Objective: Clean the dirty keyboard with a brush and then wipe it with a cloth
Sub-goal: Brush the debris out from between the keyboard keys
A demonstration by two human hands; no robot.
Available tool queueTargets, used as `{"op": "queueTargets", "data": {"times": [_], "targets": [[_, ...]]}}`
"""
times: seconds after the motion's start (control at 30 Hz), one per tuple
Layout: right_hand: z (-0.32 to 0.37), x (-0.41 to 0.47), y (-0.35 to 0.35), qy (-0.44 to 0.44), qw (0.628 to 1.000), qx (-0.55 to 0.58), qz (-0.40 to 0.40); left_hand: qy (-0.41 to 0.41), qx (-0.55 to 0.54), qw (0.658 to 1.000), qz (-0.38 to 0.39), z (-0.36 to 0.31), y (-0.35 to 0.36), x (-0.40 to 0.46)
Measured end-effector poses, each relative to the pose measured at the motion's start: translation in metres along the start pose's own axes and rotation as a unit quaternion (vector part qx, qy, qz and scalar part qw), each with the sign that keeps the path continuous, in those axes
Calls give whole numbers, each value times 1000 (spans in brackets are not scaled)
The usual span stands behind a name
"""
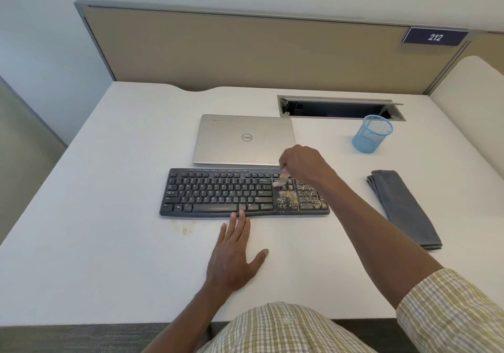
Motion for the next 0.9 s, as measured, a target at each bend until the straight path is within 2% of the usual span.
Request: {"op": "queueTargets", "data": {"times": [0.1, 0.23, 0.33, 0.43, 0.57, 0.8, 0.9], "targets": [[-6, 1, -5, 4, 1000, -8, -25, -2, -2, 1000, 1, 1, 0, 0], [6, 6, -6, -12, 998, 53, 3, -3, 2, 1000, 3, 0, 0, 0], [-3, -2, -1, 8, 1000, 19, 10, 0, 3, 1000, 5, -1, -1, 0], [-7, -2, -6, 20, 1000, -11, -17, 1, 6, 1000, 6, 0, -1, 0], [4, 3, -7, 2, 999, 46, -7, -2, 2, 1000, 8, 1, 0, 0], [-20, -5, -6, 37, 999, -3, -4, -3, 9, 1000, 13, 0, -1, 0], [-12, -3, -5, 28, 998, 49, -5, -2, 16, 1000, 15, 0, -1, 1]]}}
Point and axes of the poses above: each hand's wrist, its own x-axis towards the middle knuckle, its own y-axis out of the palm, z = x × y, the point moved 4 cm from there along x, towards the middle knuckle, and after that the axes turned 11 degrees about -z, right-handed, at the moved point
